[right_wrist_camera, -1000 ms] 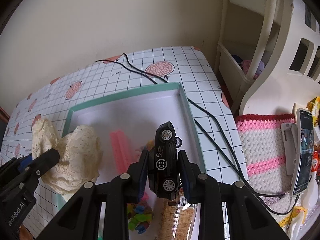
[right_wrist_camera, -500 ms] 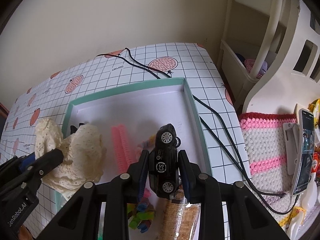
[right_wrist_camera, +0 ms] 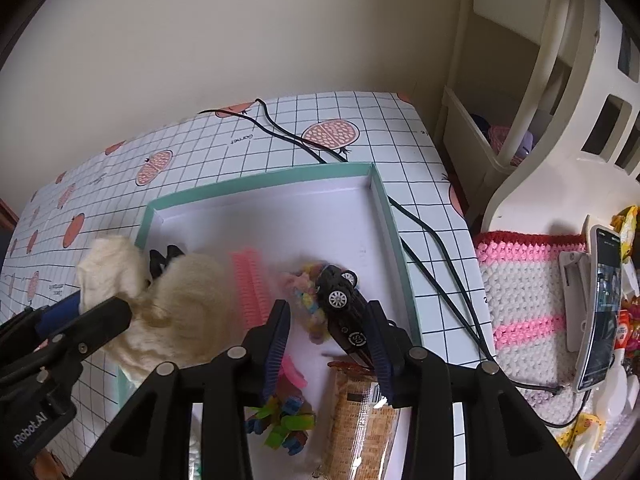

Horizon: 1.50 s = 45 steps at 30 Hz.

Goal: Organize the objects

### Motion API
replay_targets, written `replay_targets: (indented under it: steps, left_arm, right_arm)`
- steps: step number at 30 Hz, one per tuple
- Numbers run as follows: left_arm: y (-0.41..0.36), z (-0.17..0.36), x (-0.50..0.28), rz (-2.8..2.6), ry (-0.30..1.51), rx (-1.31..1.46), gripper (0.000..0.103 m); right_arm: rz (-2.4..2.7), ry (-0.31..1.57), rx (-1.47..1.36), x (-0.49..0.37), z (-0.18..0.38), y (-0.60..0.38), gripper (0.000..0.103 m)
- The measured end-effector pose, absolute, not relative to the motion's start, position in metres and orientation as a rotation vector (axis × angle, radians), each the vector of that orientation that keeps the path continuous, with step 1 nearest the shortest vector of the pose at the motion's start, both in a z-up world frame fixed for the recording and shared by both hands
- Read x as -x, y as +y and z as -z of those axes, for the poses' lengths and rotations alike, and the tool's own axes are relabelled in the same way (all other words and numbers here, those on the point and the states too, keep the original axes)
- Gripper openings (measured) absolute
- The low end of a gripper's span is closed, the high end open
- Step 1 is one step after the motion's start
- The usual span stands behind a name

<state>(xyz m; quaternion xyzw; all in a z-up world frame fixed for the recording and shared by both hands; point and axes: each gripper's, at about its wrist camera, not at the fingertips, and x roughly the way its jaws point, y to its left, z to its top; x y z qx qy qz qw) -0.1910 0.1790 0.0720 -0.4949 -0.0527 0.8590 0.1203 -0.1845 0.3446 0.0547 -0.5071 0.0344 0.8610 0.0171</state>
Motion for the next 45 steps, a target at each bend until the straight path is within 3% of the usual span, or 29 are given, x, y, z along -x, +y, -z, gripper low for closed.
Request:
replay_targets:
  steps: [7, 19, 29, 33, 35, 37, 45]
  left_arm:
    - [0.172, -0.084, 0.187, -2.524, -0.179, 1.426, 0.043]
    - [0.143, -0.098, 0.172, -2.608, -0.221, 1.417, 0.064]
    - [0.106, -0.090, 0.162, -2.697, -0.241, 1.479, 0.070]
    - [0.091, -0.085, 0.157, -2.725, -0.247, 1.510, 0.070]
    - [0.084, -0.084, 0.154, -2.735, -0.266, 1.516, 0.072]
    - [0.078, -0.084, 0.151, -2.745, -0.285, 1.513, 0.094]
    - [0.060, -0.088, 0.141, -2.791, -0.314, 1.481, 0.094]
  right_arm:
    - [-2.687, 0.090, 1.555, 0.180, -0.067, 0.339, 0.045]
    - [-2.721, 0.067, 1.531, 0.171, -0.083, 0.319, 0.068]
    - [-2.729, 0.036, 1.549, 0.165, -0.082, 0.296, 0.080]
    - [-2.730, 0.028, 1.555, 0.162, -0.081, 0.287, 0.098]
    - [-2.729, 0.018, 1.552, 0.161, -0.081, 0.285, 0.100]
    - [-2.729, 0.017, 1.553, 0.159, -0.081, 0.283, 0.102]
    - [-2.723, 0.017, 1.555, 0.146, -0.083, 0.282, 0.103]
